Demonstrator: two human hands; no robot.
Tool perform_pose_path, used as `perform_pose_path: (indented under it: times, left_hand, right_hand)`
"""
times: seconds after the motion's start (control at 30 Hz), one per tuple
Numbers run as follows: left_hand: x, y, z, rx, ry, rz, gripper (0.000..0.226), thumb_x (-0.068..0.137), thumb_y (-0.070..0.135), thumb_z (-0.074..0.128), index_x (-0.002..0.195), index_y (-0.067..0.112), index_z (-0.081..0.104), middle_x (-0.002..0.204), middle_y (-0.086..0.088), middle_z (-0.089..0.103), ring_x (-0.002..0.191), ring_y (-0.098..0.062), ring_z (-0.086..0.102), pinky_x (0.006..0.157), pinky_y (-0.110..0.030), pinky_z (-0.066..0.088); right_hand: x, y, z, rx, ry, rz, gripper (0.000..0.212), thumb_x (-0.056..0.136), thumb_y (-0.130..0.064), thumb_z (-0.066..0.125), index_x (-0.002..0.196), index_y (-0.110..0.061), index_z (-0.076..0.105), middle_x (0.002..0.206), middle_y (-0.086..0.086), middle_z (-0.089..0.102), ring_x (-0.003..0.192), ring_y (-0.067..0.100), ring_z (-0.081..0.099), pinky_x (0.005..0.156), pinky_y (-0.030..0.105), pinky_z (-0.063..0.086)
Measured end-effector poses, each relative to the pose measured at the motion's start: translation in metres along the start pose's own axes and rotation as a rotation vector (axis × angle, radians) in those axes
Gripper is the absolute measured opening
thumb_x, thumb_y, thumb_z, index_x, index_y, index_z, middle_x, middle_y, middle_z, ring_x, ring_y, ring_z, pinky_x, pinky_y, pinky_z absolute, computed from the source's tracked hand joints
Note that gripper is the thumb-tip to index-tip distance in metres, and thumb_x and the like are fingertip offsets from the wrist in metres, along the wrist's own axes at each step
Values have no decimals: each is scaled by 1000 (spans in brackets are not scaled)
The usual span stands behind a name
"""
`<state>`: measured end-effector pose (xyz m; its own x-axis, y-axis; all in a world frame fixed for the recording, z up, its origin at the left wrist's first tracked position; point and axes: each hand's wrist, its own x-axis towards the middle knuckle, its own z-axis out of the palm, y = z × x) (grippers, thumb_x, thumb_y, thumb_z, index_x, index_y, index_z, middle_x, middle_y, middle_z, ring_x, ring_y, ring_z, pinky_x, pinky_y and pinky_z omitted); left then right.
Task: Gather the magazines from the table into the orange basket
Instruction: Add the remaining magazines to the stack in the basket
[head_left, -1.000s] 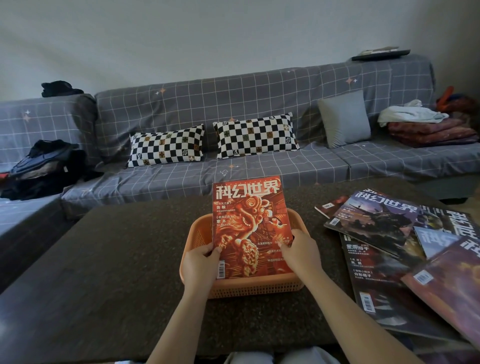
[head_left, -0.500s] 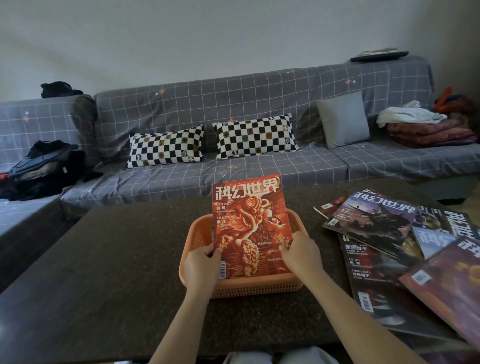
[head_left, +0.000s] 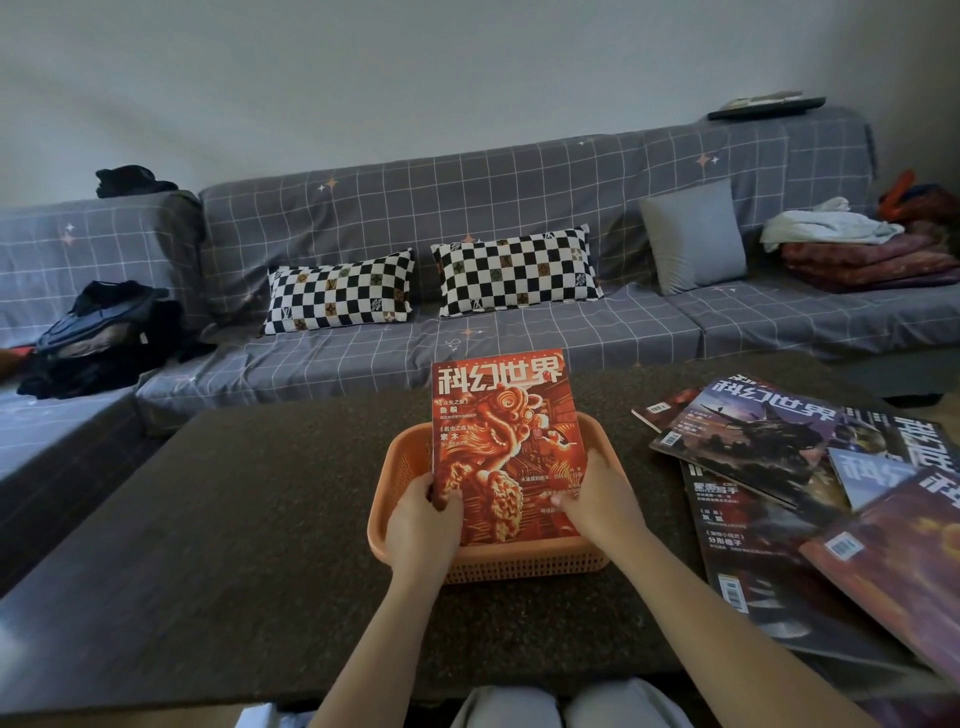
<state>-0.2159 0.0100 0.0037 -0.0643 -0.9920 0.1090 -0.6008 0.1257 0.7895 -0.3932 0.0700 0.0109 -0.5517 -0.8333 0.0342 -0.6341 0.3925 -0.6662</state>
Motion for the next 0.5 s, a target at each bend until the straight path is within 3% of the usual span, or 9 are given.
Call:
perform_pose_path:
  times: [0.03,0.1,0.2,0.33,0.5]
  left_hand:
    - [-3,2,0,-45,-8,18,52,92,34,60,139,18,45,115,10,62,98,-8,62,79,-29,55]
    - [-11,6,3,-132,-13,49,60,90,32,63,143,21,37,138,2,50,123,-16,50,100,-42,48]
    - [-28,13,12,-194,-21,123,56,90,28,64,141,24,40,149,0,35,138,-17,33,109,-47,38]
    - [-50,30,31,-212,-42,273,46,91,22,63,134,27,48,145,6,40,136,-12,34,111,-40,35]
    - [-73,65,68,-261,-208,357,38,92,20,61,127,32,50,122,20,48,119,0,43,100,-23,37]
  right_hand:
    - [-3,0,-1,17,-10,-21,65,82,-29,68,138,-16,37,132,1,54,122,18,51,102,37,42]
    - [-11,2,-4,90,-1,-42,61,83,-27,68,136,-17,40,133,1,54,123,17,51,102,37,40]
    - [-28,10,-9,205,58,-51,62,83,-26,68,137,-16,41,133,3,54,119,17,54,98,32,43]
    - [-47,31,-23,284,176,-78,53,81,-29,69,129,-18,49,124,0,59,106,11,57,87,22,44]
    - [-65,69,-55,286,336,-64,40,84,-23,68,121,-15,57,118,1,62,100,9,56,86,25,46]
